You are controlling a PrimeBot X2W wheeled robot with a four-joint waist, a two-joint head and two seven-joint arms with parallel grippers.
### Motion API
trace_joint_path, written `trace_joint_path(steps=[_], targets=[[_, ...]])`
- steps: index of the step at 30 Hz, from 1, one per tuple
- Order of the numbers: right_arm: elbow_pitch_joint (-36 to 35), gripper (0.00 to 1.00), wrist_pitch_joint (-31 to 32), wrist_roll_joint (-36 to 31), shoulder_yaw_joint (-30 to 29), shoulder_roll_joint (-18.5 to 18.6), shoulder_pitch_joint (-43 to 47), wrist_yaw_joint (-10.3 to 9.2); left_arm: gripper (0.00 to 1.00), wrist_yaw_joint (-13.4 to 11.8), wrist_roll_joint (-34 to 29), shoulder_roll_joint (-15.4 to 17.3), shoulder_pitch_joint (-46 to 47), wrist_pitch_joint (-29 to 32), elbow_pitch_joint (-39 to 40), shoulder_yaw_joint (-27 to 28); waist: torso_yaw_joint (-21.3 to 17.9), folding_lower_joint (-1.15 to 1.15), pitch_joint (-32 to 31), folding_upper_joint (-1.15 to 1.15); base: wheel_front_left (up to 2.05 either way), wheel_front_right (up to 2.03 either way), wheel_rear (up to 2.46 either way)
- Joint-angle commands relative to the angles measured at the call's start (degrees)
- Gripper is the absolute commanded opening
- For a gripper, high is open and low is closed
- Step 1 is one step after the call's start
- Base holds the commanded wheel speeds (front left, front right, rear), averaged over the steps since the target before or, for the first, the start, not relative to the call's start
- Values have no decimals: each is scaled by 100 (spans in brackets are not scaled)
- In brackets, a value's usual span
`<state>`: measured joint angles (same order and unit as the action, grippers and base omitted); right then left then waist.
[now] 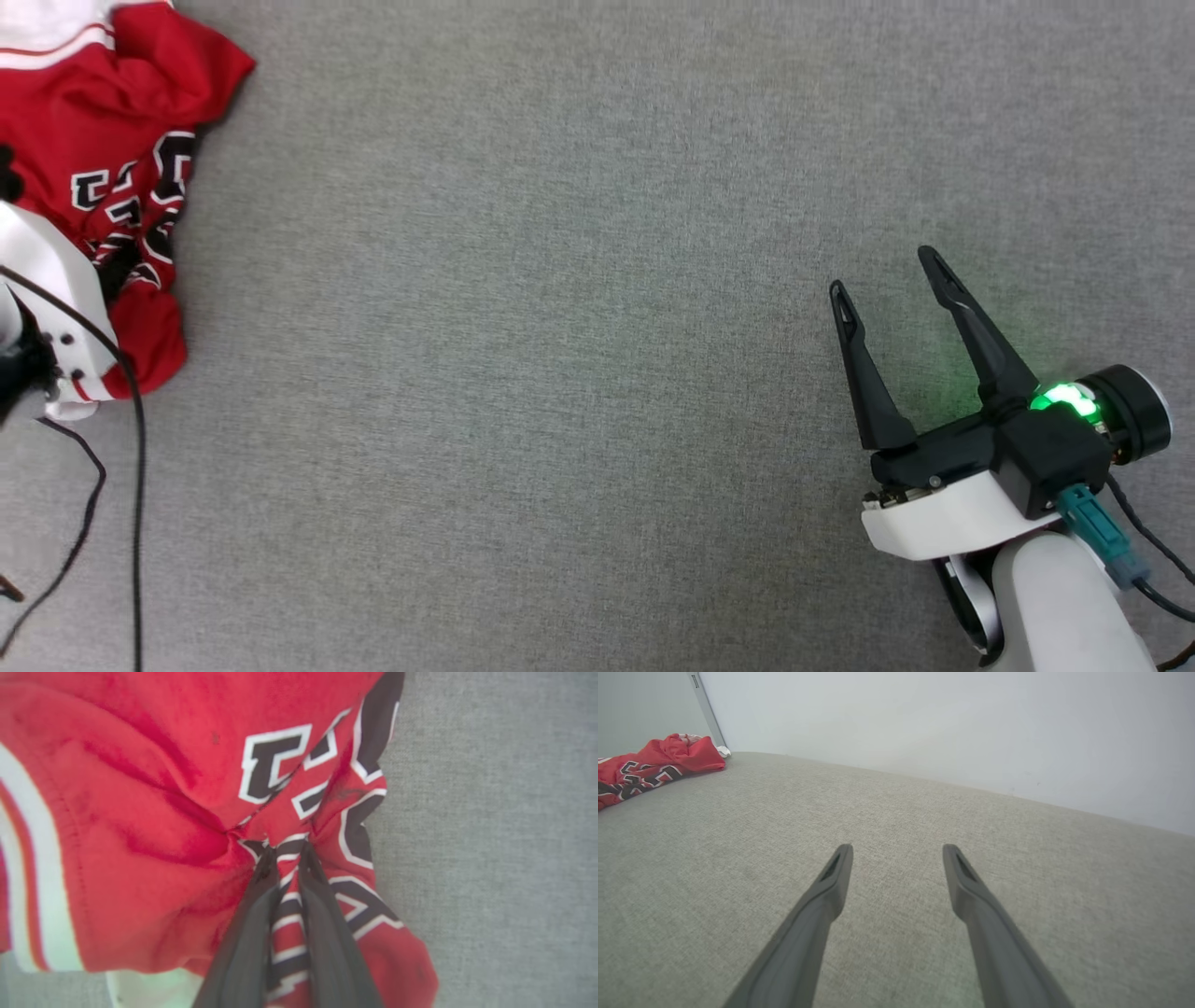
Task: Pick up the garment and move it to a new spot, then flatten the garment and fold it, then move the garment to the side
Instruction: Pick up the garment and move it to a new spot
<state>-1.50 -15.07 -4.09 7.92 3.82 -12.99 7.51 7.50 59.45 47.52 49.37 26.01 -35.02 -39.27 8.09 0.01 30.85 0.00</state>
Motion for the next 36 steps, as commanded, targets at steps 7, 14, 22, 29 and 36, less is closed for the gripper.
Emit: trace_joint_path(steps=[7, 14, 22, 29, 36], targets=[[206, 100, -16, 47, -74, -28, 157, -4, 0, -5, -402, 38, 12, -1396, -425, -186, 57, -1, -738, 0, 0, 0, 0], [326, 100, -16, 152, -206, -59, 366, -4, 0, -112, -809, -10, 3, -2326, -605, -229, 45, -1, -1393, 0, 0, 0, 0], [548, 100, -16, 311, -388, -92, 585, -4, 0, -377, -1323, -57, 73, -3049, -152, -381, -47, -1, -2086, 0, 0, 0, 0], [569, 100, -16, 501, -453, -98, 643, -4, 0, -514, -1718, 22, 207, -3012, 631, -599, -455, -1, -2424, 0, 0, 0, 0], [561, 100, -16, 626, -525, -99, 663, -4, 0, -748, -2009, -75, 493, -2736, 1511, -739, -1048, -1, -2530, 0, 0, 0, 0]])
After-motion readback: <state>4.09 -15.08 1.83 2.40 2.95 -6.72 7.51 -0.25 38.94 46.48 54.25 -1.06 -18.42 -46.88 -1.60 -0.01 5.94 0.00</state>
